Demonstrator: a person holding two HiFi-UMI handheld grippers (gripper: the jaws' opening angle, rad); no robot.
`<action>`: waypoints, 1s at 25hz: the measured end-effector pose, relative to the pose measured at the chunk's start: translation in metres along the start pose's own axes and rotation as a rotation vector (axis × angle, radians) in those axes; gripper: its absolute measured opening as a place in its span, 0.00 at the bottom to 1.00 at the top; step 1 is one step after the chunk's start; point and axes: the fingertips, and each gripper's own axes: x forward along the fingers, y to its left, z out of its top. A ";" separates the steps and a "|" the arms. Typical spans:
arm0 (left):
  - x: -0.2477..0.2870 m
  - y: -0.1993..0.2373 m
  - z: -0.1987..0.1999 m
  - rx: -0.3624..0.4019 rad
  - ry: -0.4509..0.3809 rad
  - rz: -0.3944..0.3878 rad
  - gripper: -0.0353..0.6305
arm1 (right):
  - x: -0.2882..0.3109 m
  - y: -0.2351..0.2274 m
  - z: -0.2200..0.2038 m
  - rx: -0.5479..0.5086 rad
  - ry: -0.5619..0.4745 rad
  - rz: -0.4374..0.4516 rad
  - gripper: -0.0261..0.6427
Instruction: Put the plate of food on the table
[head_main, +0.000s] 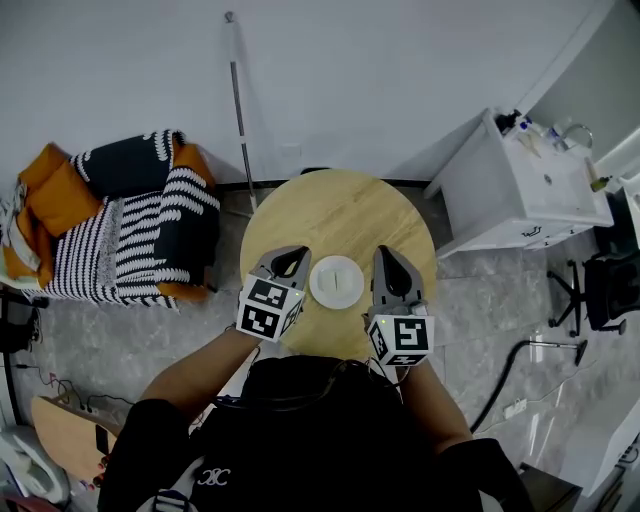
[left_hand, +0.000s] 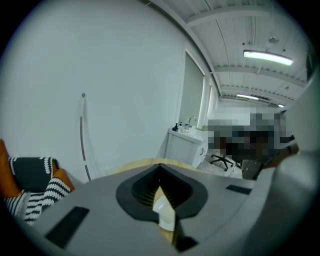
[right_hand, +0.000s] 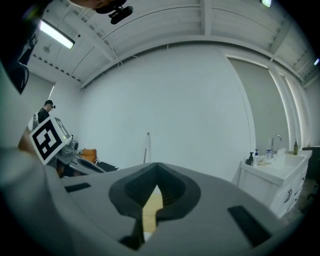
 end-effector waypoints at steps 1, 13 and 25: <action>-0.001 0.000 0.002 -0.005 -0.007 0.000 0.06 | 0.001 0.002 0.000 -0.002 0.002 0.006 0.05; -0.006 -0.002 0.009 0.069 -0.038 -0.007 0.06 | 0.003 0.003 -0.014 0.039 0.041 -0.004 0.05; -0.010 -0.002 0.014 0.131 -0.069 0.014 0.06 | 0.005 0.013 -0.014 0.033 0.042 0.037 0.05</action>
